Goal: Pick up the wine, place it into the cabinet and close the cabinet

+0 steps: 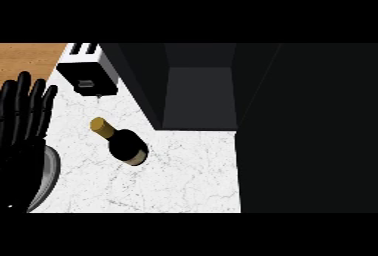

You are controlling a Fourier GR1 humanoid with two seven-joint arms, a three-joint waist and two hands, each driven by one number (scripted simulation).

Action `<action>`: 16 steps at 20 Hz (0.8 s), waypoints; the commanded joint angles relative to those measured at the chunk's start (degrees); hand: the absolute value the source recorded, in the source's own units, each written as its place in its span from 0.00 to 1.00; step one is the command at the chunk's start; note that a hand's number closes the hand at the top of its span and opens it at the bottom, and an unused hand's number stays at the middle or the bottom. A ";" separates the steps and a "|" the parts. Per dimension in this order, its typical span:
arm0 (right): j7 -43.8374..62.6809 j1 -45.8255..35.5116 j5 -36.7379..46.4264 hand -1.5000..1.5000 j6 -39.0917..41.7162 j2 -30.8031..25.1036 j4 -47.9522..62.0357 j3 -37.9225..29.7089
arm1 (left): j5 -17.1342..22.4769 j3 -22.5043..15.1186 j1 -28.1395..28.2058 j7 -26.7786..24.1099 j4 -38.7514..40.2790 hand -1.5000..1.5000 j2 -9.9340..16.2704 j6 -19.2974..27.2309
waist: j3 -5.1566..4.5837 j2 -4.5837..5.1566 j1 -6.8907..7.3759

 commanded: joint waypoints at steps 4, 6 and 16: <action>-2.76 6.60 -2.37 0.00 3.90 1.61 -4.10 3.99 | 5.16 -5.65 3.59 -3.61 1.02 0.00 1.56 -9.61 | -1.16 -0.11 -1.31; -1.74 7.20 -6.21 0.00 6.40 -0.30 -5.42 2.12 | 6.23 -9.44 2.48 -3.39 1.82 0.00 2.54 -13.51 | -1.13 -0.10 -1.88; 12.04 14.59 -16.70 0.00 13.45 -4.58 -17.02 4.69 | 17.28 -19.18 12.52 15.84 -14.01 0.00 -2.40 -9.02 | -1.12 -0.26 -1.01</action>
